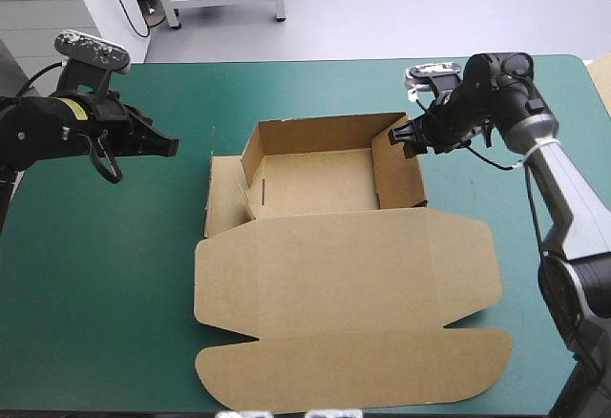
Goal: Fold the box
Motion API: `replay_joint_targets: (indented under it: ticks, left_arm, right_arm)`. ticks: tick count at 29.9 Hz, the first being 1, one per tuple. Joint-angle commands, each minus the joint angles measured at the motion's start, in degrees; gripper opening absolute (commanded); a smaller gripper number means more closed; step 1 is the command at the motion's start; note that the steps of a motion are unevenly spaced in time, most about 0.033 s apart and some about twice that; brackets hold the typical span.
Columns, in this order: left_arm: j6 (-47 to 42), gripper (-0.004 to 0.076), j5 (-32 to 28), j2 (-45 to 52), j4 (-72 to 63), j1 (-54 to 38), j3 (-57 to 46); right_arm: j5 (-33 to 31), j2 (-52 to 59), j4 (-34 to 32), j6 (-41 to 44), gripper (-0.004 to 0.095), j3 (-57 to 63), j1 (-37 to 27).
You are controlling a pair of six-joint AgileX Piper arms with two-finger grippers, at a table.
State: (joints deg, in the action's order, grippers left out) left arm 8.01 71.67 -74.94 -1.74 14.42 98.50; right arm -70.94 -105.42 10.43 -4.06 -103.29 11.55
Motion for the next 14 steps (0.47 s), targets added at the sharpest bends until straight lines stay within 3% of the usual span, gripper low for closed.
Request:
replay_joint_targets:
  ticks: [1, 14]
  left_arm:
    - [-0.8, -0.0008, 2.2, 1.6, -0.4, -0.1, 1.7]
    - [-0.8, -0.0008, 2.2, 1.6, 0.1, -0.1, 1.7]
  right_arm:
    - [0.6, -0.4, 0.8, 1.1, 0.0515, -1.6, -0.2]
    - [4.3, -5.6, 3.4, 0.0, 0.0509, -1.6, -0.2]
